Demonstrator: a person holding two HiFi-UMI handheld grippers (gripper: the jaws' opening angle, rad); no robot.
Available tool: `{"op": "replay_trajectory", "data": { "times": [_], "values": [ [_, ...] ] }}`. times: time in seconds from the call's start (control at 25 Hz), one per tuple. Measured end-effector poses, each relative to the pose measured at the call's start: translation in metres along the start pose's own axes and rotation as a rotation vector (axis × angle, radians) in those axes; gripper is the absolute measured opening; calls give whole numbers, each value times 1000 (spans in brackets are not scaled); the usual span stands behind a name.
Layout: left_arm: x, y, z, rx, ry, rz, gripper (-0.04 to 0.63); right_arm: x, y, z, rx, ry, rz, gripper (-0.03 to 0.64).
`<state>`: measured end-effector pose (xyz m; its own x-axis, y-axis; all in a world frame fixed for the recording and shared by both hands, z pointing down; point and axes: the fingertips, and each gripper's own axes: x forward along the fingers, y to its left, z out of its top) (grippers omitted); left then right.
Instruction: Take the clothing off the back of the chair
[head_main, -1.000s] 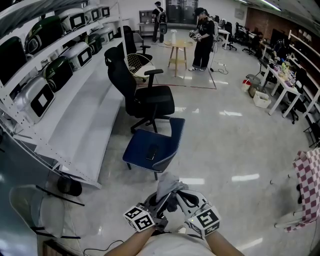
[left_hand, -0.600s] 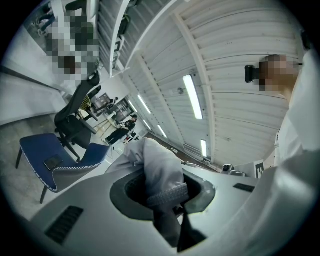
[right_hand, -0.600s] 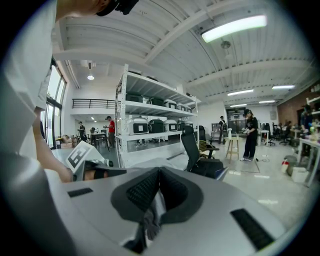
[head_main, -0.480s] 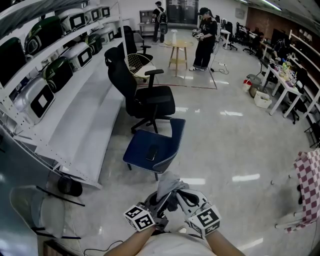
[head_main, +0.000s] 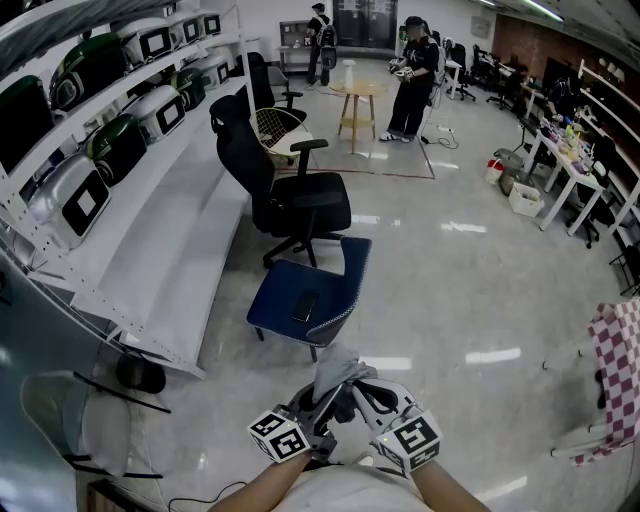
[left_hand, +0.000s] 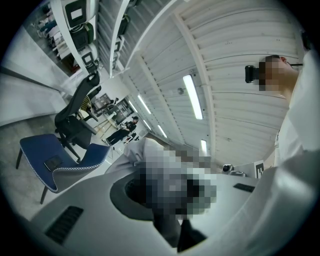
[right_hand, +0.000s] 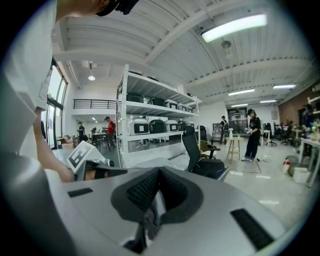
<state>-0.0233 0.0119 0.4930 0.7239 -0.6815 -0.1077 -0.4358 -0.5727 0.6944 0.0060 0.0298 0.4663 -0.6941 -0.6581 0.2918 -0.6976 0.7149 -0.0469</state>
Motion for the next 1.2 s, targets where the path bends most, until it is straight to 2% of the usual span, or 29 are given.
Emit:
{"op": "replay_trajectory", "data": {
  "times": [0.84,1.2],
  "values": [
    [-14,-7,-5,9,0,-23,97,-7,17,-4,-12,12,-3,17],
    [-27,-6,-6,-8,2,7,97,-4,30,-6,-33,21,12,17]
  ]
}}
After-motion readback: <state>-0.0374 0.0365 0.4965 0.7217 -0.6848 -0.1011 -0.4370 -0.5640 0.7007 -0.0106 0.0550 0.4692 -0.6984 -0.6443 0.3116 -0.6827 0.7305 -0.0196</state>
